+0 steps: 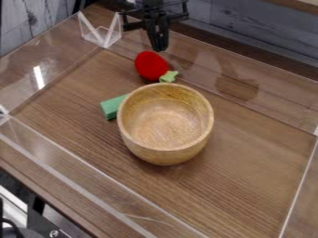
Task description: Move the red object to the right side of the table
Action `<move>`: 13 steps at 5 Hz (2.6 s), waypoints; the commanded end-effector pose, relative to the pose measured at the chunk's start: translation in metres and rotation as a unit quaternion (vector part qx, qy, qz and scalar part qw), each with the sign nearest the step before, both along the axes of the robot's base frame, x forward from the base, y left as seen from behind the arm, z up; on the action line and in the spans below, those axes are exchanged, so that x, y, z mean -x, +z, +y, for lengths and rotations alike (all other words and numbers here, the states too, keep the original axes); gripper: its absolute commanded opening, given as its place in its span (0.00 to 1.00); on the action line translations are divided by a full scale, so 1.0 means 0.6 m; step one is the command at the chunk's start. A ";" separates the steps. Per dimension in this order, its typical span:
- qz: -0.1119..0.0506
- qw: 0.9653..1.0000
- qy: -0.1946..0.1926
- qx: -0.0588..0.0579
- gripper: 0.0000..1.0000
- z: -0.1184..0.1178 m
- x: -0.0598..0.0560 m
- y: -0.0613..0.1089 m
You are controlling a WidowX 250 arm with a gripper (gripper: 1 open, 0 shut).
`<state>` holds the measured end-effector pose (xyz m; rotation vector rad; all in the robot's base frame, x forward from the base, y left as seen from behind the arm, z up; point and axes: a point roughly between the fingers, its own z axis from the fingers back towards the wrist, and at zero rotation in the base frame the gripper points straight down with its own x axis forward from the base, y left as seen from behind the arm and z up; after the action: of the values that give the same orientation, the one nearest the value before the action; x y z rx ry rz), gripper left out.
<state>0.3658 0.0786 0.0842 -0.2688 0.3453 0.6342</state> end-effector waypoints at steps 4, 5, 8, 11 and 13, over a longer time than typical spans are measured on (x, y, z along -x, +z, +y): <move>-0.042 0.999 0.002 -0.017 0.00 0.002 -0.009 0.032; -0.040 0.999 0.003 -0.018 0.00 0.003 -0.006 0.027; -0.036 0.999 0.004 -0.016 0.00 0.000 -0.007 0.021; -0.030 0.999 0.006 -0.017 0.00 -0.001 -0.007 0.008; -0.029 1.000 0.001 -0.001 0.00 -0.006 -0.008 0.032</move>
<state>0.3652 0.0753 0.0823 -0.2832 0.3570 0.6406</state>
